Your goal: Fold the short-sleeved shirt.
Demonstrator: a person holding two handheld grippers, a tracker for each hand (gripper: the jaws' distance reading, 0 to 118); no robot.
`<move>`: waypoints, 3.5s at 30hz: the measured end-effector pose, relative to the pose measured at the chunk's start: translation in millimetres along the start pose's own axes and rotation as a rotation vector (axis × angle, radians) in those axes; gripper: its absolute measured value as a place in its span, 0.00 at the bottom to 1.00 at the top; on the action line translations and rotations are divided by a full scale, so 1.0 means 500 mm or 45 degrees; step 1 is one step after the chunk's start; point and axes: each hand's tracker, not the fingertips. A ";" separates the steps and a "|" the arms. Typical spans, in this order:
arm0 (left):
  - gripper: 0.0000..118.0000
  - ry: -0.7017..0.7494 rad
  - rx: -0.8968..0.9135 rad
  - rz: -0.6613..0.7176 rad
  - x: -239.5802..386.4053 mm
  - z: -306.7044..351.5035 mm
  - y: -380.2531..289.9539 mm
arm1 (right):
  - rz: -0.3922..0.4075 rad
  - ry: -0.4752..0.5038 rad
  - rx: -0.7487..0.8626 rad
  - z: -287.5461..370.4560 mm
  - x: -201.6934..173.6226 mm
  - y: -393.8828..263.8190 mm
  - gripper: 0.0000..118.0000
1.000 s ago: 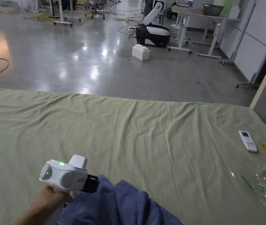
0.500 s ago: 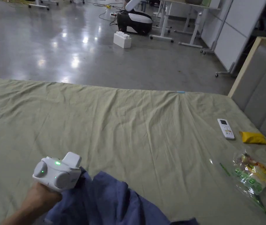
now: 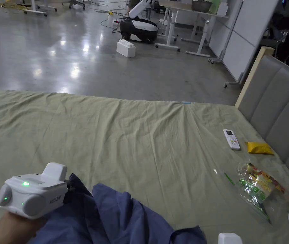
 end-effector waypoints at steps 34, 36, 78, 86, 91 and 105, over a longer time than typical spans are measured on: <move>0.03 0.487 0.614 0.127 -0.269 0.667 0.192 | 0.076 -0.155 0.622 0.391 0.019 0.300 0.06; 0.03 0.506 0.632 0.166 -0.292 0.698 0.205 | 0.070 -0.163 0.672 0.421 0.024 0.335 0.05; 0.03 0.572 0.473 0.341 -0.367 0.546 0.105 | 0.024 -0.112 0.824 0.338 0.001 0.423 0.05; 0.03 0.530 0.227 0.483 -0.302 0.512 -0.253 | 0.056 -0.134 0.556 0.252 0.000 0.119 0.06; 0.03 0.525 0.063 0.515 -0.254 0.519 -0.377 | 0.045 -0.130 0.384 0.232 -0.002 -0.030 0.06; 0.16 0.639 -0.139 0.421 -0.261 0.503 -0.430 | 0.120 -0.190 0.215 0.182 -0.028 -0.173 0.15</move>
